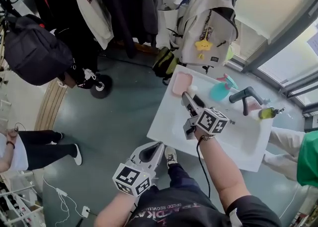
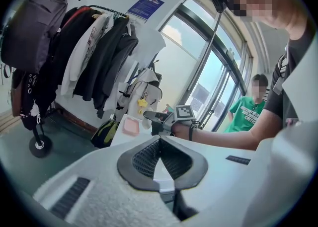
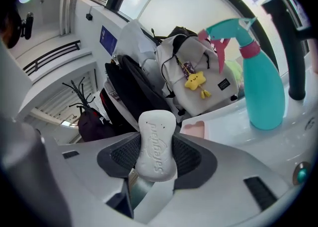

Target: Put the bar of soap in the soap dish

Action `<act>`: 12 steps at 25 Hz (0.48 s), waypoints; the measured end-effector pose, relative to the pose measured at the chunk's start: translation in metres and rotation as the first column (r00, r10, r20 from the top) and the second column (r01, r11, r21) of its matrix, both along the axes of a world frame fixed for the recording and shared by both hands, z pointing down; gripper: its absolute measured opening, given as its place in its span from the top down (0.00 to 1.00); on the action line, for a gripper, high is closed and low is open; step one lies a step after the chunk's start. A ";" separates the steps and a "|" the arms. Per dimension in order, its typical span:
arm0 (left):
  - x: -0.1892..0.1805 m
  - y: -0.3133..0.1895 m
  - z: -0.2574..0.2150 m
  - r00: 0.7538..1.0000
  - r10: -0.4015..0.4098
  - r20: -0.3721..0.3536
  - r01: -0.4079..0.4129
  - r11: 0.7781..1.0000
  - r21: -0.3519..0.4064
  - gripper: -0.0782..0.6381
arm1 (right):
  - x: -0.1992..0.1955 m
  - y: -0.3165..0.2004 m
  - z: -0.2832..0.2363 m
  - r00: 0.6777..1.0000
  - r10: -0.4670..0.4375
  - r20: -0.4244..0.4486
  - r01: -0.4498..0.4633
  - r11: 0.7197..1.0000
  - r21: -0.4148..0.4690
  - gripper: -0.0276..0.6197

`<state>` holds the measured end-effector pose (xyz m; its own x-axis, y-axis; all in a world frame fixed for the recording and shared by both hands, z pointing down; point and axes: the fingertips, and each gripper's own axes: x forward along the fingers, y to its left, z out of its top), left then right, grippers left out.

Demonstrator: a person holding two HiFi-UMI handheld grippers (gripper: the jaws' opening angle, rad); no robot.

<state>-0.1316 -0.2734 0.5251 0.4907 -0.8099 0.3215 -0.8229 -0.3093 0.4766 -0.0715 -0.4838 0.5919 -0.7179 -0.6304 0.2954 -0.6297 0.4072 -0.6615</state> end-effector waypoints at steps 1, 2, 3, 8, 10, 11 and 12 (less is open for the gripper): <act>-0.001 -0.003 0.002 1.000 -0.003 -0.001 0.003 1.000 -0.005 0.88 | -0.001 -0.005 0.007 1.000 0.002 -0.013 -0.002 1.000 -0.011 0.65; -0.001 -0.005 0.004 1.000 -0.007 -0.004 0.007 1.000 -0.012 0.88 | -0.003 -0.011 0.014 1.000 0.005 -0.026 -0.006 1.000 -0.022 0.65; -0.002 -0.007 0.006 1.000 -0.011 -0.007 0.010 1.000 -0.019 0.88 | -0.004 -0.016 0.021 0.999 0.009 -0.040 -0.011 0.999 -0.033 0.65; -0.003 -0.016 0.014 0.999 -0.030 -0.019 0.030 0.999 -0.044 0.88 | -0.008 -0.042 0.052 0.994 0.034 -0.105 -0.043 0.995 -0.092 0.65; -0.002 -0.017 0.018 0.999 -0.034 -0.022 0.033 0.998 -0.052 0.88 | -0.010 -0.050 0.060 0.992 0.045 -0.118 -0.058 0.992 -0.114 0.65; -0.002 -0.018 0.019 0.999 -0.035 -0.024 0.034 0.998 -0.055 0.88 | -0.011 -0.054 0.063 0.991 0.050 -0.126 -0.066 0.990 -0.124 0.65; -0.002 -0.019 0.021 0.999 -0.037 -0.025 0.035 0.998 -0.059 0.88 | -0.013 -0.057 0.067 0.989 0.054 -0.135 -0.072 0.989 -0.132 0.65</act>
<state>-0.1335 -0.2921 0.5459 0.4703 -0.8075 0.3561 -0.8201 -0.2509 0.5143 -0.0840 -0.5410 0.6587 -0.6274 -0.6209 0.4698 -0.7359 0.2757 -0.6184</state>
